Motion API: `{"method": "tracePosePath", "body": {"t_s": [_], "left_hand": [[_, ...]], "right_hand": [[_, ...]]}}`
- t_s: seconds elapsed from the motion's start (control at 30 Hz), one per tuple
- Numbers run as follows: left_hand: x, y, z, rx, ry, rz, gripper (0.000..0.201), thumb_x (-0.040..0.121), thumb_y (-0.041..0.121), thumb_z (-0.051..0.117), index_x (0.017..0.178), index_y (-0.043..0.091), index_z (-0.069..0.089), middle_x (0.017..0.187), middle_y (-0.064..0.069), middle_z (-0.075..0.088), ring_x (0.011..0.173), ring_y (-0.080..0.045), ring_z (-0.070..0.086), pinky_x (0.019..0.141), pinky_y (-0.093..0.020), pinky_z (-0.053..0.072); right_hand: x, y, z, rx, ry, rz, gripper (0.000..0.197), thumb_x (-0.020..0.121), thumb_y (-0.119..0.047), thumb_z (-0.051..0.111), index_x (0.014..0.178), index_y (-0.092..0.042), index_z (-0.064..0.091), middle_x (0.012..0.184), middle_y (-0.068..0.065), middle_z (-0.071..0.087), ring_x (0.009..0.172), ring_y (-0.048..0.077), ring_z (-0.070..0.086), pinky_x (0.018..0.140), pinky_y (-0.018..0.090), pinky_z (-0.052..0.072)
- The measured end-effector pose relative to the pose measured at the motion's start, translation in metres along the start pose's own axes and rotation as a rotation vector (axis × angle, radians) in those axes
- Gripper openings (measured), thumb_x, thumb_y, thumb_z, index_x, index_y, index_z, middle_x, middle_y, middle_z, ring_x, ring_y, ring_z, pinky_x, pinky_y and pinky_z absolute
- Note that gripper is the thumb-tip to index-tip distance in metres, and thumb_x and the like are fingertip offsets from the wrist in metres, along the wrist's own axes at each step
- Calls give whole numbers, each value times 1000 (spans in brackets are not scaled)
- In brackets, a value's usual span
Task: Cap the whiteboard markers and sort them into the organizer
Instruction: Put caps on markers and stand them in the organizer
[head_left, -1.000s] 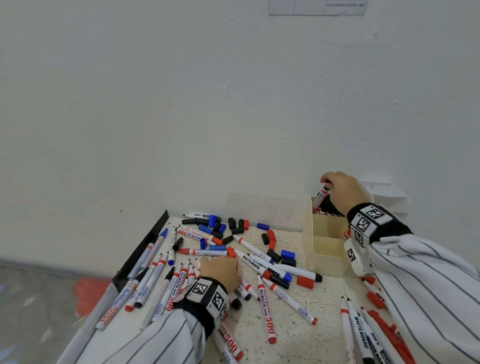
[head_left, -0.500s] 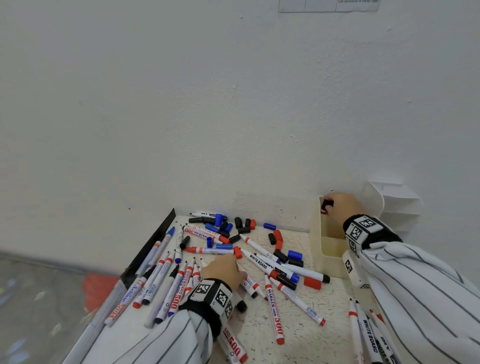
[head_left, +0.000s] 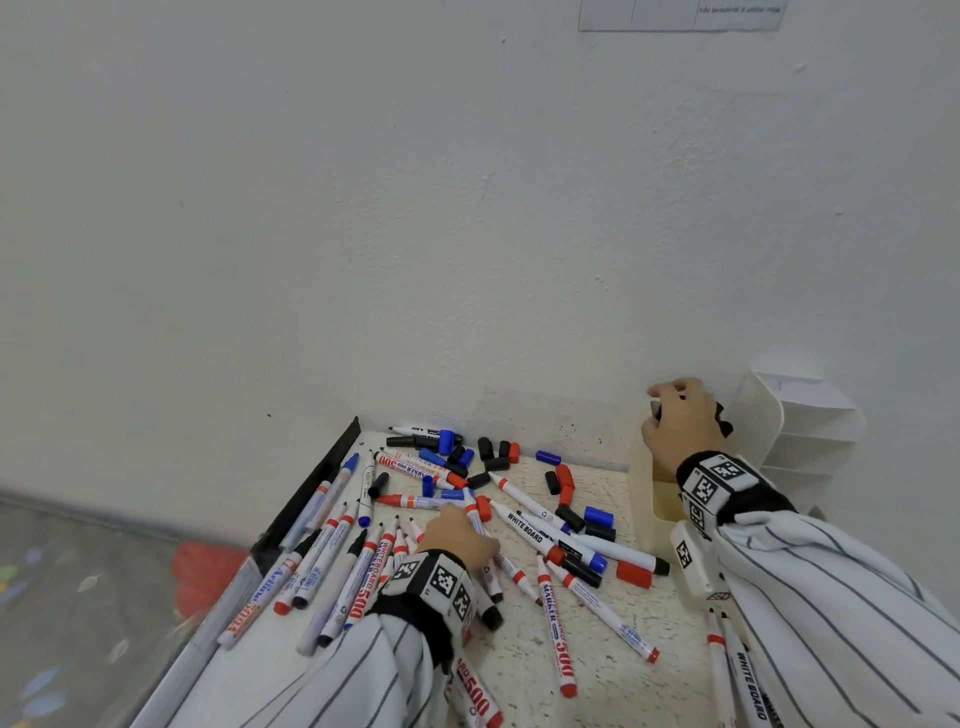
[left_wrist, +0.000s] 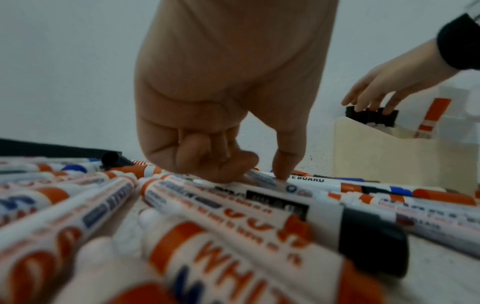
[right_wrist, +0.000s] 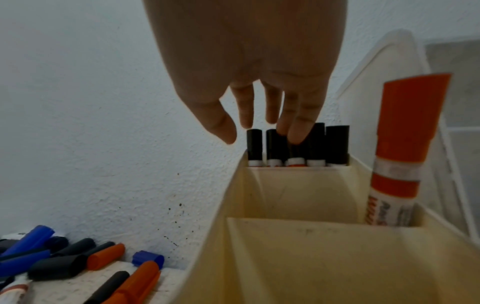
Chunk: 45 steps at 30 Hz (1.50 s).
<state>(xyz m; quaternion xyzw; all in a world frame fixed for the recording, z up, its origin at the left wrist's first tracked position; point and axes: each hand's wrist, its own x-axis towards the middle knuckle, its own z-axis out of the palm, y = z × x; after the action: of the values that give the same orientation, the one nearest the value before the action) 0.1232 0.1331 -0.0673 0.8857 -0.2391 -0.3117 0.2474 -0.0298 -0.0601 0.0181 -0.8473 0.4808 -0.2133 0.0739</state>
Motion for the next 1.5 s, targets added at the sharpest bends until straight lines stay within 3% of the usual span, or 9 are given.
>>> {"method": "tracePosePath", "body": {"t_s": [0.17, 0.3, 0.43, 0.63, 0.8, 1.13, 1.23, 1.37, 1.5], "left_hand": [[-4, 0, -14, -400, 92, -9, 42, 85, 26, 63, 119, 13, 43, 101, -4, 56, 90, -16, 58, 78, -27, 50], [-8, -7, -33, -546, 153, 46, 31, 88, 26, 58, 115, 14, 47, 97, -3, 59, 80, -14, 58, 72, -26, 50], [-10, -24, -53, -548, 200, 108, 23, 91, 23, 52, 113, 16, 47, 91, -2, 61, 68, -11, 57, 61, -24, 48], [-9, -49, -71, -506, 253, 136, 11, 96, 17, 41, 104, 19, 48, 80, 2, 56, 54, -6, 45, 48, -16, 38], [-12, -60, -75, -513, 233, 133, 14, 97, 20, 39, 107, 20, 48, 79, 3, 57, 56, -5, 49, 52, -18, 39], [-18, -62, -63, -266, 187, 162, 36, 93, 24, 52, 129, 17, 50, 123, -2, 57, 107, -13, 56, 94, -28, 45], [-21, -60, -58, -220, 173, 189, 38, 95, 22, 49, 133, 17, 48, 128, -2, 56, 109, -13, 55, 94, -26, 43], [-29, -54, -54, -194, 154, 241, 37, 96, 20, 47, 134, 17, 48, 127, -2, 56, 98, -9, 52, 83, -18, 38], [-35, -51, -50, -158, 142, 299, 36, 96, 20, 47, 132, 22, 51, 126, 0, 57, 97, -6, 51, 84, -19, 40]], "right_hand": [[-4, -41, 15, 133, -73, -264, 18, 88, -9, 50, 102, -12, 60, 111, 5, 53, 108, 21, 50, 93, 27, 40], [-18, -85, 47, 126, -584, -361, 35, 94, -11, 44, 128, -16, 51, 135, 5, 48, 126, 21, 43, 106, 30, 31], [-32, -110, 91, 39, -773, -356, 48, 95, -13, 40, 142, -22, 34, 150, 4, 30, 135, 23, 32, 112, 33, 25], [-36, -120, 119, -167, -720, -360, 42, 97, -22, 37, 137, -35, 38, 137, 10, 39, 121, 29, 41, 103, 38, 37], [-36, -126, 122, -200, -668, -319, 34, 97, -24, 39, 129, -19, 51, 126, 8, 54, 112, 23, 53, 96, 30, 42], [-35, -124, 93, 301, -395, -167, 24, 85, -6, 58, 100, -17, 43, 104, 9, 56, 87, 17, 51, 73, 21, 40], [-39, -125, 73, 435, -383, -220, 19, 87, -6, 55, 102, -17, 53, 97, 5, 53, 85, 16, 48, 67, 18, 38], [-49, -124, 54, 370, -545, -388, 33, 90, -5, 50, 118, -19, 59, 106, -3, 51, 99, 13, 50, 90, 23, 40], [-57, -118, 49, 402, -523, -431, 25, 86, -1, 56, 105, -15, 64, 102, 2, 61, 91, 13, 56, 73, 9, 41]]}}
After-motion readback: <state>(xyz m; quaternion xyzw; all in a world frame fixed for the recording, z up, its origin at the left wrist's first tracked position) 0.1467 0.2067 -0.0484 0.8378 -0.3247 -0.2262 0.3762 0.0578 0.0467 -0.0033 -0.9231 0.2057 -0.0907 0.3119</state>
